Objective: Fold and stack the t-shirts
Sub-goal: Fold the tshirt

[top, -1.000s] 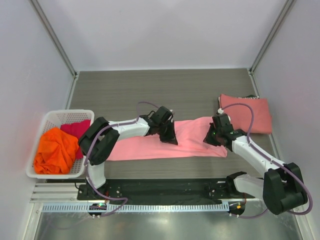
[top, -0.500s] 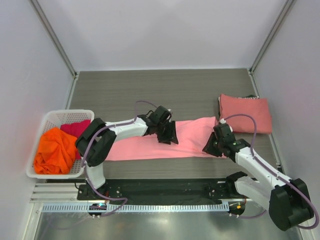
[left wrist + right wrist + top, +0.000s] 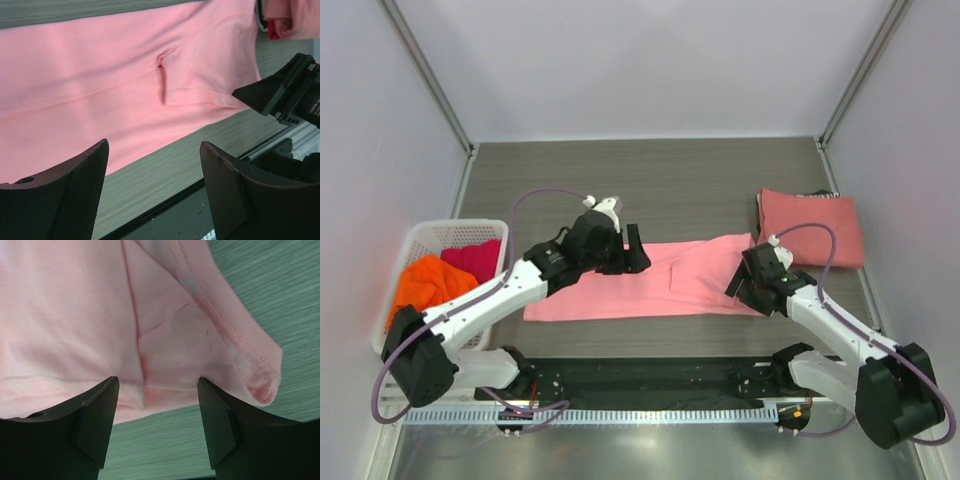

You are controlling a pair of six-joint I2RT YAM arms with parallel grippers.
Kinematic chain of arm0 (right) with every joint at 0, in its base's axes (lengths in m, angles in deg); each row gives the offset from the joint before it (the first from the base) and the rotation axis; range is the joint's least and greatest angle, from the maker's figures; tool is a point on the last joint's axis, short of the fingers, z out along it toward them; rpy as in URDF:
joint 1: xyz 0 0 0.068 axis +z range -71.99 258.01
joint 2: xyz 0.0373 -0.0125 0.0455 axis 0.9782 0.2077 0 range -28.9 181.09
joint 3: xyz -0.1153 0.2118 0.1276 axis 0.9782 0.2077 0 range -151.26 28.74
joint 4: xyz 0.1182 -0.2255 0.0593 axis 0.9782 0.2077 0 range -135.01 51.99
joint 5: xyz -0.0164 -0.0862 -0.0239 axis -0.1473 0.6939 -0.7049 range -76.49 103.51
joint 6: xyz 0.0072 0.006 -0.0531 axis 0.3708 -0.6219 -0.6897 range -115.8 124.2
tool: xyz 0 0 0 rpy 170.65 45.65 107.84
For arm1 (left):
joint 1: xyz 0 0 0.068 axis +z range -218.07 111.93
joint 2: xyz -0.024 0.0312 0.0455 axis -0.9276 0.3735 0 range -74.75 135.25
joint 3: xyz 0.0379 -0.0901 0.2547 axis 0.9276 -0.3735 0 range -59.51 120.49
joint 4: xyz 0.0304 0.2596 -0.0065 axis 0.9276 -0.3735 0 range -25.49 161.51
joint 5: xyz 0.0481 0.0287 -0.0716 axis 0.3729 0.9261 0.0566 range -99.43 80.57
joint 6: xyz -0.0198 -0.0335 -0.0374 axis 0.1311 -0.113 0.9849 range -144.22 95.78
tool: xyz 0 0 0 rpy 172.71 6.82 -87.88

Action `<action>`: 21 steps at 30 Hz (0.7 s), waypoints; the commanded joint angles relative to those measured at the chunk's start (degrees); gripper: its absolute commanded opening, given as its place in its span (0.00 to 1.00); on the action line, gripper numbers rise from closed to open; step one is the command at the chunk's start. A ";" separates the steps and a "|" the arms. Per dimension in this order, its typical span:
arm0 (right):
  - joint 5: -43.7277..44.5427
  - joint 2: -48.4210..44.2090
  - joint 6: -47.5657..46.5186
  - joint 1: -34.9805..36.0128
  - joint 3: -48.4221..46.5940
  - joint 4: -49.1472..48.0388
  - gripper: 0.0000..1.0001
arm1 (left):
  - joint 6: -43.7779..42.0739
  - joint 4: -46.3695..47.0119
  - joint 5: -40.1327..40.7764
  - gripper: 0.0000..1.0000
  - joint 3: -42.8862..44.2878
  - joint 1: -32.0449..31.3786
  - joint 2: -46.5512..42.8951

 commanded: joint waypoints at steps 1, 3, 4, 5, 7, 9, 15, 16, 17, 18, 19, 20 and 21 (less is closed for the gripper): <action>5.60 5.13 2.54 1.04 -3.23 -0.78 0.70 | -1.21 -2.28 6.07 0.75 -3.75 1.54 -4.19; 6.48 10.41 2.19 2.27 -4.29 -2.35 0.70 | -0.95 -2.36 6.51 0.75 -5.42 2.16 -6.12; 6.74 11.90 2.10 2.80 -4.99 -2.97 0.70 | -0.86 -2.45 6.86 0.75 -6.91 2.78 -7.87; 7.61 15.31 1.58 3.59 -6.21 -3.41 0.70 | -0.77 -2.45 7.13 0.75 -7.62 3.22 -8.67; 8.76 18.84 0.88 3.77 -8.15 -4.82 0.70 | -0.51 -2.71 8.35 0.75 -9.03 4.10 -10.86; 10.60 24.88 -1.22 3.77 -12.62 -5.79 0.70 | 0.02 -3.42 9.15 0.75 -10.79 5.85 -11.93; 12.63 47.10 -7.55 0.88 -35.90 -5.79 0.70 | -1.12 -5.09 10.29 0.75 -14.04 11.04 -14.83; 12.37 51.08 -8.35 0.52 -39.94 -5.88 0.70 | -1.30 -5.09 10.38 0.75 -14.22 11.13 -15.27; 11.93 54.86 -8.88 0.00 -49.29 -5.79 0.69 | -1.47 -5.18 10.82 0.76 -14.48 11.22 -15.62; 11.84 58.55 -9.49 -0.27 -54.69 -5.01 0.69 | -1.48 -5.26 11.00 0.76 -14.66 11.22 -15.80; 11.84 67.90 -10.28 -1.14 -60.92 -3.87 0.69 | -1.65 -5.09 11.00 0.76 -14.75 11.22 -15.89; 11.93 72.43 -10.81 -1.59 -75.95 -2.03 0.69 | -1.65 -5.00 10.82 0.76 -14.84 11.31 -15.54; 12.02 78.13 -11.34 -2.03 -84.89 2.77 0.69 | -1.83 -4.91 10.21 0.76 -14.92 11.31 -15.45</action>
